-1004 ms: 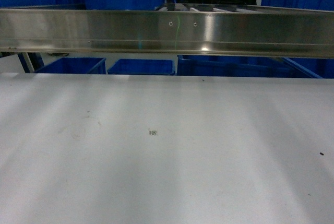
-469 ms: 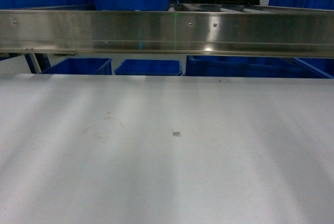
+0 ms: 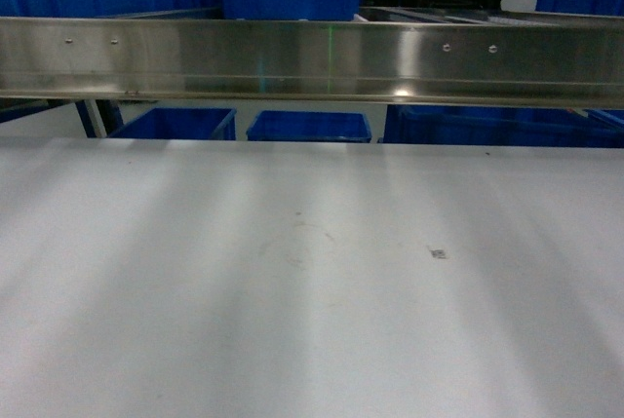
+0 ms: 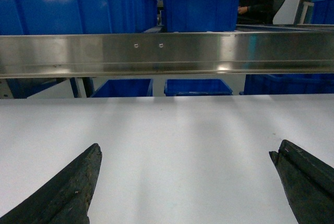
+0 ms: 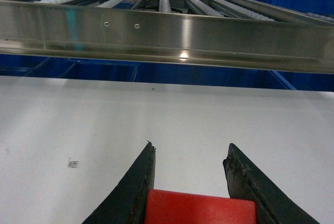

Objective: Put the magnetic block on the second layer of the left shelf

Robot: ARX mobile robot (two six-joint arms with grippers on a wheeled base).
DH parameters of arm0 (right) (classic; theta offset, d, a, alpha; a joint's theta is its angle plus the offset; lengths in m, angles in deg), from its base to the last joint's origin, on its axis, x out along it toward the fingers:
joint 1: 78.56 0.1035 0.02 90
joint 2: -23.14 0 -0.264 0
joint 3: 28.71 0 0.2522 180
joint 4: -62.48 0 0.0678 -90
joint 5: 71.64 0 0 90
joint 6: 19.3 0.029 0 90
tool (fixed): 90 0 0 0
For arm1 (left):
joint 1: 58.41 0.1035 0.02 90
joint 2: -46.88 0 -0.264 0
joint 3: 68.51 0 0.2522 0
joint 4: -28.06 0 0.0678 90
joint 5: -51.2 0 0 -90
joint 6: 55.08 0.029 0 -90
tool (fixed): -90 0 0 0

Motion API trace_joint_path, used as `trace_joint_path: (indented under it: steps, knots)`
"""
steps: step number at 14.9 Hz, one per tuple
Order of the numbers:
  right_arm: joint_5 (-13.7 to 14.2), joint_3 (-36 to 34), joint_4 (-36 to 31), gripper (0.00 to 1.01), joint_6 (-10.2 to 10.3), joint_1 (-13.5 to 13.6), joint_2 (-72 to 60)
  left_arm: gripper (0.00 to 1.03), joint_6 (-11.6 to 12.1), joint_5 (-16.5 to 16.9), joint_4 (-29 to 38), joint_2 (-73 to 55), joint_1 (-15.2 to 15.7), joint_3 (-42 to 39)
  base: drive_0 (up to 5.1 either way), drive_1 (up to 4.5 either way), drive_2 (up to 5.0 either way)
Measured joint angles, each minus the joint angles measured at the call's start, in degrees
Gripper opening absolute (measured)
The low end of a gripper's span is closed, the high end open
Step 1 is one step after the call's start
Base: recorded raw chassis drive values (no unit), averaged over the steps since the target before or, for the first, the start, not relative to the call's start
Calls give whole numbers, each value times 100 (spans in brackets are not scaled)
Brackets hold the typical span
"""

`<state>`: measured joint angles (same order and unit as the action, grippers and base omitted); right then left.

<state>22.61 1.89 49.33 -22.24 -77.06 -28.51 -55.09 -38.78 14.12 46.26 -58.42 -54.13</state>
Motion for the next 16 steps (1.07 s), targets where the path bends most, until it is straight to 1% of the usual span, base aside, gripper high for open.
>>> trace_joint_path:
  steps: [16]
  knots:
    - [0, -7, 0, 34, 0, 0, 0, 98, 0, -4, -4, 0, 0, 0, -490, 244, 244]
